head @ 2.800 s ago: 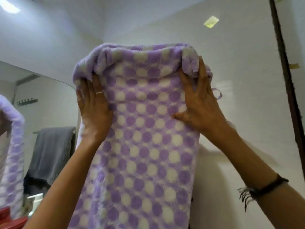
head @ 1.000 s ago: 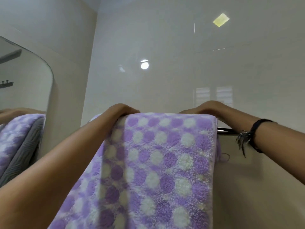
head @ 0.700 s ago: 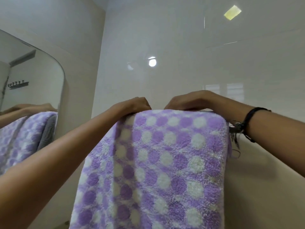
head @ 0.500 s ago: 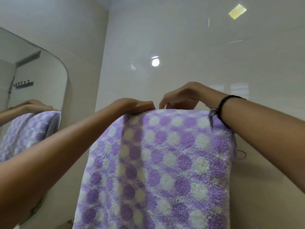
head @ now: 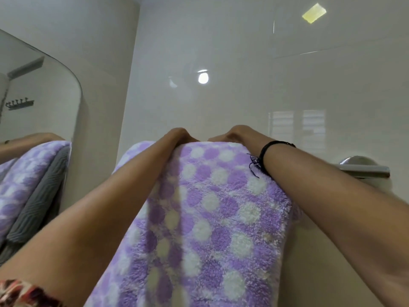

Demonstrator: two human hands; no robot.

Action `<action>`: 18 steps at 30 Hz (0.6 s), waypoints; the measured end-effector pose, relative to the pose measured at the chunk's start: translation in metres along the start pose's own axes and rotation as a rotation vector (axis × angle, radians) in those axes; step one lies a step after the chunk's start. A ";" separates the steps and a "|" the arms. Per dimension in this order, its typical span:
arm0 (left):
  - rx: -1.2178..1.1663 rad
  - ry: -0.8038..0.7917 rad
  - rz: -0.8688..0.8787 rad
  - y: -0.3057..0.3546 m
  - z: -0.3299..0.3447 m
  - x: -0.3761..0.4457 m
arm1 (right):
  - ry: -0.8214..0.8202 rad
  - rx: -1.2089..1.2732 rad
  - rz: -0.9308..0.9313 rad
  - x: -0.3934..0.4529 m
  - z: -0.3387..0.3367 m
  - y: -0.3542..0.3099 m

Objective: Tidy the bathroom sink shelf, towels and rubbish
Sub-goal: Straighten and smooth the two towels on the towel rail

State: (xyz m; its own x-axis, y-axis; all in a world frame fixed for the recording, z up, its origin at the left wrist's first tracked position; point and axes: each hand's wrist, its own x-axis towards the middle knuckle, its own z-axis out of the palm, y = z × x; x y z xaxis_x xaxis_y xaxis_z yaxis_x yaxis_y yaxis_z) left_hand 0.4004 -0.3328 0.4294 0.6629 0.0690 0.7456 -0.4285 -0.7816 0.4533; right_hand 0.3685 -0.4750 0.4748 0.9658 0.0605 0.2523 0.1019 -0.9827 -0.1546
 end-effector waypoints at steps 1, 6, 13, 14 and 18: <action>-0.005 -0.066 0.003 -0.002 -0.003 -0.002 | 0.023 0.057 -0.001 -0.002 0.000 -0.003; 0.069 -0.354 -0.138 0.025 -0.020 -0.002 | 0.021 0.092 0.023 -0.010 0.003 0.000; 0.006 -0.454 -0.147 0.021 -0.023 -0.003 | 0.122 0.080 0.044 -0.030 0.002 0.002; -0.011 -0.476 -0.114 0.020 -0.025 -0.004 | 0.158 0.149 -0.011 -0.036 0.005 0.003; 0.018 -0.384 0.008 0.017 -0.022 -0.017 | 0.240 0.134 -0.172 -0.056 0.014 -0.009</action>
State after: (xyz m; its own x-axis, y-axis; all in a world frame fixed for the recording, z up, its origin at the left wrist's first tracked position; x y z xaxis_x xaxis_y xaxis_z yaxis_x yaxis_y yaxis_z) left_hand 0.3688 -0.3340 0.4354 0.8427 -0.1724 0.5101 -0.4265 -0.7919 0.4370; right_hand 0.3171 -0.4672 0.4482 0.8494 0.1649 0.5012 0.3045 -0.9290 -0.2105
